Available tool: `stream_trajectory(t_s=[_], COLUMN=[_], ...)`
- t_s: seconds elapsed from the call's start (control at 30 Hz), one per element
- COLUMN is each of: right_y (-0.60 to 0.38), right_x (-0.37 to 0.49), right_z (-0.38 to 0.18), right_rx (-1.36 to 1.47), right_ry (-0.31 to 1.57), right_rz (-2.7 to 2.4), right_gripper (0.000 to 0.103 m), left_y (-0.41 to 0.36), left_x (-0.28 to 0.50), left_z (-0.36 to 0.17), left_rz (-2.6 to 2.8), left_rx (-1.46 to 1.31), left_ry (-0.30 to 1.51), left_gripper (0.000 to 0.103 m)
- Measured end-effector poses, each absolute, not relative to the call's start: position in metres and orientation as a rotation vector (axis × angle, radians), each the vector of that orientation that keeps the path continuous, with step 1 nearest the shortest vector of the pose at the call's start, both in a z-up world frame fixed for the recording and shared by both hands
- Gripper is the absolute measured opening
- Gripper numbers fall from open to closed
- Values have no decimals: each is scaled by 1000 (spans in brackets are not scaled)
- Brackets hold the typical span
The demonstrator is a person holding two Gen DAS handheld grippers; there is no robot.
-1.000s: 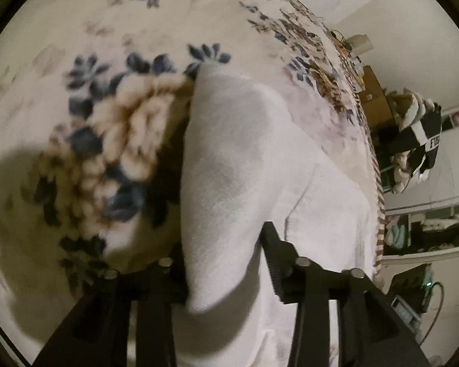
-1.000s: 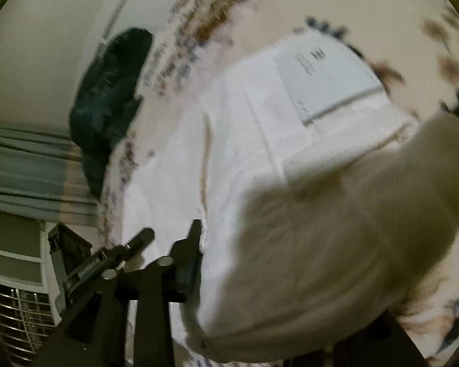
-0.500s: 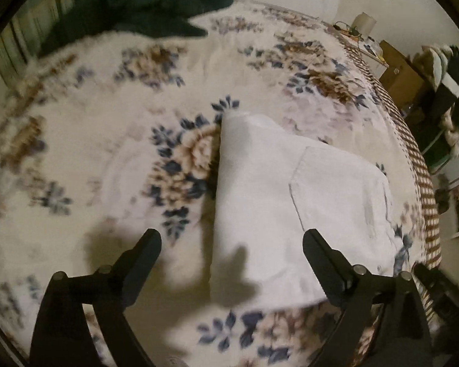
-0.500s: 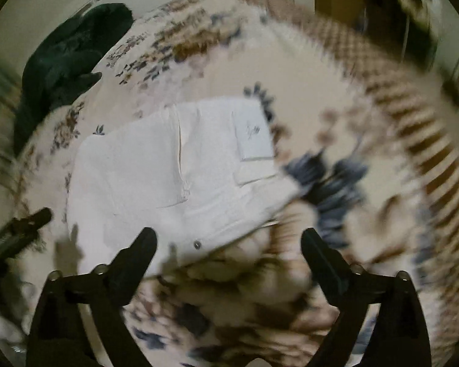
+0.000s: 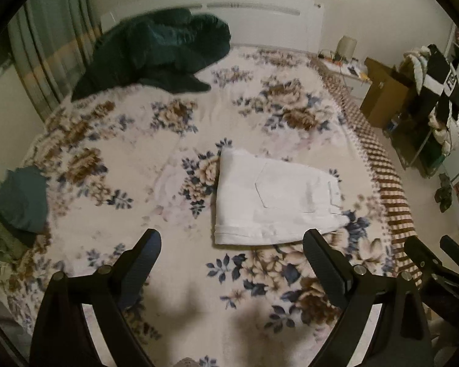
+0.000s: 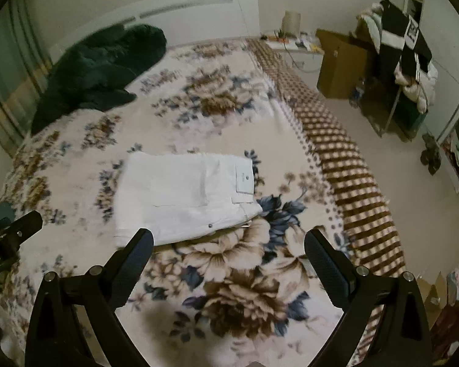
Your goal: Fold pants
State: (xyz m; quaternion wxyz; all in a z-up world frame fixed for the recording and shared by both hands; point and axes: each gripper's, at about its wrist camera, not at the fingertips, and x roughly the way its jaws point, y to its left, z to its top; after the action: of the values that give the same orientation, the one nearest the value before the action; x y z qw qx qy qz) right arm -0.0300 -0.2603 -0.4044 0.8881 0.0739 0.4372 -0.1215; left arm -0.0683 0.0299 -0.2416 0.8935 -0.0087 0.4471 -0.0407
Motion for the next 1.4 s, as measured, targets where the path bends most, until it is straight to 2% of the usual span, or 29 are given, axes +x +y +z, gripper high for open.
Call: stream_trajectory(t_s=[0.4,0.8,1.07,1.17,1.4], right_y=[-233,-215,-203,-201,-200], right_x=[-172,-318,-375,-386,-402], right_z=[-243,-120,-79,-69,-46], right_rx=[104,84,44,37,41], right_ry=[734,613,595,594,579], right_rz=[-183,-104,-93,-105,-139], right_gripper=[101,101,103,103,103], left_y=[36,33,37,39,42], left_x=[-198,-298,-327,-335,-343], left_z=[-120,-53,-32,-28,-24], left_rz=[-47,3,1,0,7], left_rx=[-25,-39,-38,-45,-33], left_ry=[794,735,724,727,736], left_gripper=[95,95,95,103,103])
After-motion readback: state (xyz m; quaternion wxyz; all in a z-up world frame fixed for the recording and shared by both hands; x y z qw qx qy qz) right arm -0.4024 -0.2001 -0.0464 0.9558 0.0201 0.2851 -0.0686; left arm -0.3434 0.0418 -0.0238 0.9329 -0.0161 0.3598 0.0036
